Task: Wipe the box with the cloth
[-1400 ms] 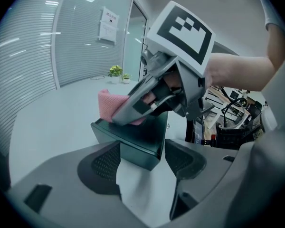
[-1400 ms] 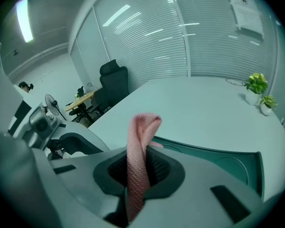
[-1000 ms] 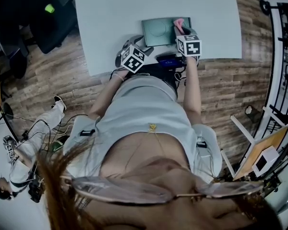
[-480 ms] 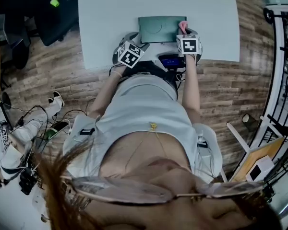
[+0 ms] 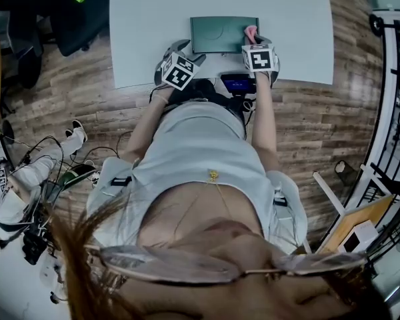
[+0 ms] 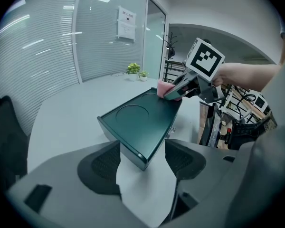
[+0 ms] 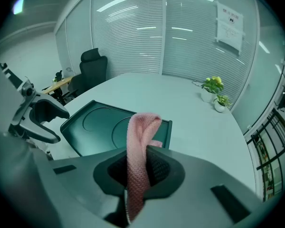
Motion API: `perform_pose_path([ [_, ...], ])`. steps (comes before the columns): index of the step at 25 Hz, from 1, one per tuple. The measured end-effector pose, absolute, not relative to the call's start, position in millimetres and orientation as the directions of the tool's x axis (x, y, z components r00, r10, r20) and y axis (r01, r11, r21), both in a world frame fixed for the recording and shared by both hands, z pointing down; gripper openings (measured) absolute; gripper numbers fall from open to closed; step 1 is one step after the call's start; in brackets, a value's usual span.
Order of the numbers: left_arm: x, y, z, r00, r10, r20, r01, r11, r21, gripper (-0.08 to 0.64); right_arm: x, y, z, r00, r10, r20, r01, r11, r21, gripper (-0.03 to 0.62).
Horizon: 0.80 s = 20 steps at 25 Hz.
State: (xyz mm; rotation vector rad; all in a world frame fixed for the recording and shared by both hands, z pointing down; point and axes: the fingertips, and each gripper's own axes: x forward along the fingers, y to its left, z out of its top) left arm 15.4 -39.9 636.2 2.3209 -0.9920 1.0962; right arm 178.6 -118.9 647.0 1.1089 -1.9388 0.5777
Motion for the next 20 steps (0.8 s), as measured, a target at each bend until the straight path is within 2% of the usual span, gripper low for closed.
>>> perform_pose_path([
  [20,17,-38,636,0.538,-0.336,0.773,-0.617,-0.782,0.089,0.291,146,-119,652,-0.288,-0.451,0.845,-0.876,0.48,-0.043,0.037],
])
